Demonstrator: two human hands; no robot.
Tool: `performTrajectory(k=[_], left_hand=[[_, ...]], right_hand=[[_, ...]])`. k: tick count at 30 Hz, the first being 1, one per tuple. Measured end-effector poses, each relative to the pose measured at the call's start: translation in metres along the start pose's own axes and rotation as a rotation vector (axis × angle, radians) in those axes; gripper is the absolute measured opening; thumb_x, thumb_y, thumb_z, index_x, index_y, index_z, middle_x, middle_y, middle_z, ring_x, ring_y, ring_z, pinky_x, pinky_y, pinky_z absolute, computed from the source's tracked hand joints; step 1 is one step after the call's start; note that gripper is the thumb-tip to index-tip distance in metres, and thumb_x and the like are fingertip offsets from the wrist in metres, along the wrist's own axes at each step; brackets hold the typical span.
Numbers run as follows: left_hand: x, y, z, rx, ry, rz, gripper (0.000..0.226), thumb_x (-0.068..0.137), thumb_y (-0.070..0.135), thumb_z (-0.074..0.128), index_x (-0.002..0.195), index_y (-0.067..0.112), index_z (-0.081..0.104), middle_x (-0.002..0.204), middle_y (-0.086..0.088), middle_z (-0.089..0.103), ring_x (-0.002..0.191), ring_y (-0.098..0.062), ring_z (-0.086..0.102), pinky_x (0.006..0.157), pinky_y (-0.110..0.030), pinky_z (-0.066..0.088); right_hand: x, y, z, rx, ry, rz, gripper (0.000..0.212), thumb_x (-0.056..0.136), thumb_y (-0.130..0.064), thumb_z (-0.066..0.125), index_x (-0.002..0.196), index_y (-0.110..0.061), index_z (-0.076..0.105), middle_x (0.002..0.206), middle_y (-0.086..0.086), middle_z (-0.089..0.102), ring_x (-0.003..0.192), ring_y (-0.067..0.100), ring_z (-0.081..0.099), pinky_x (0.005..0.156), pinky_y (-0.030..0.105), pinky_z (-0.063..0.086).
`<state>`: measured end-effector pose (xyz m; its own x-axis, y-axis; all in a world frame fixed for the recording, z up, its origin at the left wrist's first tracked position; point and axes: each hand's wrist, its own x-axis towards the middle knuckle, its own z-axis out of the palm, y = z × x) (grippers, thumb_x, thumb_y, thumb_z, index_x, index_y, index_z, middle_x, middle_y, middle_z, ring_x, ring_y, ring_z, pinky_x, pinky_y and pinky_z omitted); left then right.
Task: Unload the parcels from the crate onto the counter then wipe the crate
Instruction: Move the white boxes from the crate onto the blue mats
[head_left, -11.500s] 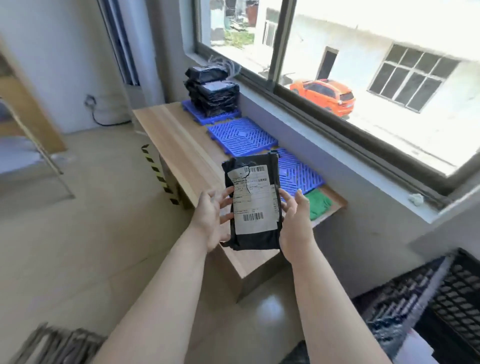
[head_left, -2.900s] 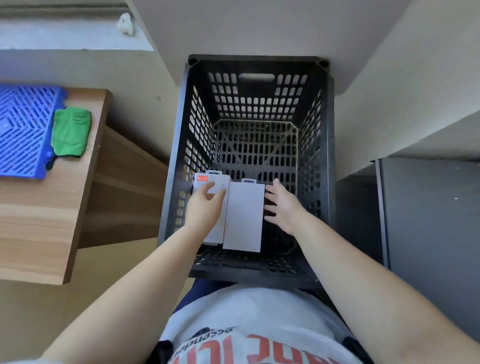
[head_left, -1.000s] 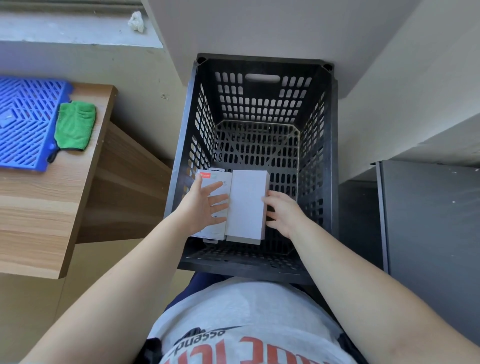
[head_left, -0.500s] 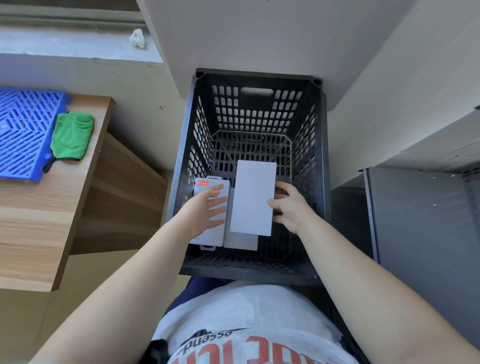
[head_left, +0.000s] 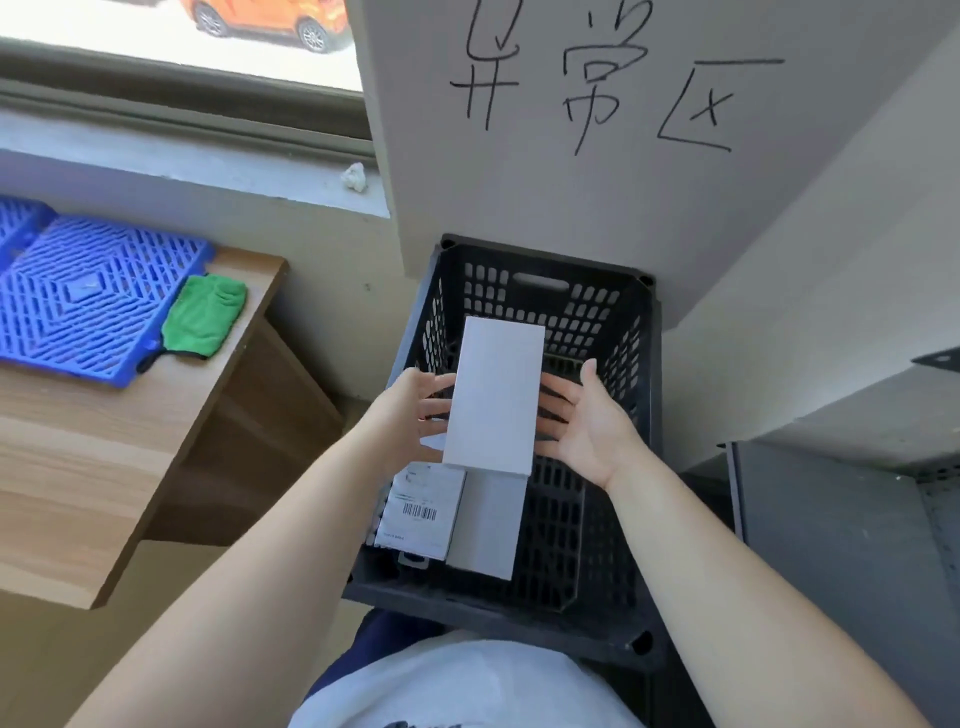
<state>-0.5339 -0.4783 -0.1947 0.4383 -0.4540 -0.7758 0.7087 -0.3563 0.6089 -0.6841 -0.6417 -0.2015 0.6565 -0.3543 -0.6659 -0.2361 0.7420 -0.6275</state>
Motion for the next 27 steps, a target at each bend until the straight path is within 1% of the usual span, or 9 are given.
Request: performTrajectory(k=[1,3,5,7,10,15,18,24,27], left_hand=[[-0.003,0.006,0.000,-0.034,0.013,0.012,0.039,0.100,0.028,0.033,0.122,0.021,0.064,0.109,-0.010,0.069,0.101,-0.028,0.063,0.096,-0.048,0.045],[-0.011,0.018,-0.002,-0.100,0.021,0.050,0.042,0.101,0.030,0.028,0.122,0.018,0.063,0.110,-0.013,0.067,0.098,-0.029,0.062,0.090,-0.046,0.044],[-0.020,0.030,-0.006,-0.145,0.029,0.092,0.046,0.102,0.035,0.025,0.124,0.017,0.061,0.118,-0.015,0.064,0.107,-0.032,0.060,0.089,-0.051,0.048],[-0.028,0.040,-0.013,-0.187,0.082,0.136,0.047,0.102,0.039,0.026,0.123,0.017,0.062,0.123,-0.017,0.063,0.113,-0.034,0.058,0.098,-0.060,0.043],[-0.043,0.050,-0.030,-0.263,0.141,0.229,0.048,0.102,0.043,0.027,0.118,0.016,0.063,0.120,-0.017,0.065,0.107,-0.032,0.061,0.098,-0.059,0.044],[-0.072,0.046,-0.080,-0.466,0.148,0.317,0.055,0.100,0.050,0.024,0.123,0.015,0.061,0.122,-0.017,0.063,0.115,-0.037,0.058,0.098,-0.068,0.040],[-0.089,0.034,-0.117,-0.524,0.150,0.347,0.057,0.099,0.046,0.022,0.131,0.017,0.058,0.132,-0.018,0.058,0.123,-0.039,0.053,0.103,-0.070,0.035],[-0.133,0.010,-0.191,-0.578,0.272,0.381,0.055,0.101,0.055,0.024,0.124,0.019,0.059,0.126,-0.013,0.062,0.117,-0.037,0.057,0.102,-0.067,0.039],[-0.160,-0.007,-0.242,-0.618,0.316,0.398,0.056,0.100,0.054,0.026,0.123,0.017,0.062,0.125,-0.015,0.064,0.116,-0.036,0.059,0.098,-0.063,0.045]], right_hand=[[0.001,-0.005,0.007,0.014,-0.016,0.002,0.073,0.094,-0.070,0.030,0.130,-0.016,0.062,0.129,0.012,0.062,0.117,0.035,0.060,0.093,0.056,0.053],[0.004,-0.015,0.022,0.019,-0.057,-0.024,0.081,0.093,-0.074,0.021,0.127,-0.015,0.064,0.131,0.011,0.061,0.121,0.036,0.057,0.095,0.057,0.050],[0.008,-0.023,0.039,0.004,-0.104,-0.058,0.086,0.092,-0.075,0.015,0.126,-0.015,0.066,0.133,0.008,0.061,0.122,0.035,0.055,0.098,0.057,0.048],[0.011,-0.033,0.059,-0.024,-0.152,-0.070,0.091,0.092,-0.076,0.011,0.129,-0.013,0.064,0.133,0.006,0.062,0.122,0.034,0.057,0.098,0.055,0.048],[0.013,-0.045,0.092,-0.089,-0.231,-0.068,0.095,0.092,-0.075,0.007,0.129,-0.009,0.063,0.132,0.008,0.063,0.121,0.033,0.057,0.102,0.053,0.046],[0.011,-0.042,0.153,-0.158,-0.363,-0.051,0.092,0.094,-0.073,0.010,0.128,-0.005,0.061,0.129,0.011,0.065,0.121,0.033,0.058,0.107,0.052,0.042],[0.001,-0.029,0.188,-0.200,-0.417,-0.027,0.089,0.095,-0.072,0.015,0.129,-0.003,0.059,0.127,0.014,0.064,0.118,0.032,0.059,0.097,0.048,0.049],[-0.020,0.026,0.262,-0.326,-0.442,-0.008,0.080,0.094,-0.072,0.025,0.124,-0.007,0.060,0.119,0.013,0.068,0.111,0.032,0.063,0.091,0.046,0.053],[-0.025,0.067,0.311,-0.352,-0.484,0.048,0.078,0.093,-0.073,0.028,0.127,-0.009,0.057,0.127,0.012,0.064,0.117,0.032,0.060,0.101,0.050,0.048]])
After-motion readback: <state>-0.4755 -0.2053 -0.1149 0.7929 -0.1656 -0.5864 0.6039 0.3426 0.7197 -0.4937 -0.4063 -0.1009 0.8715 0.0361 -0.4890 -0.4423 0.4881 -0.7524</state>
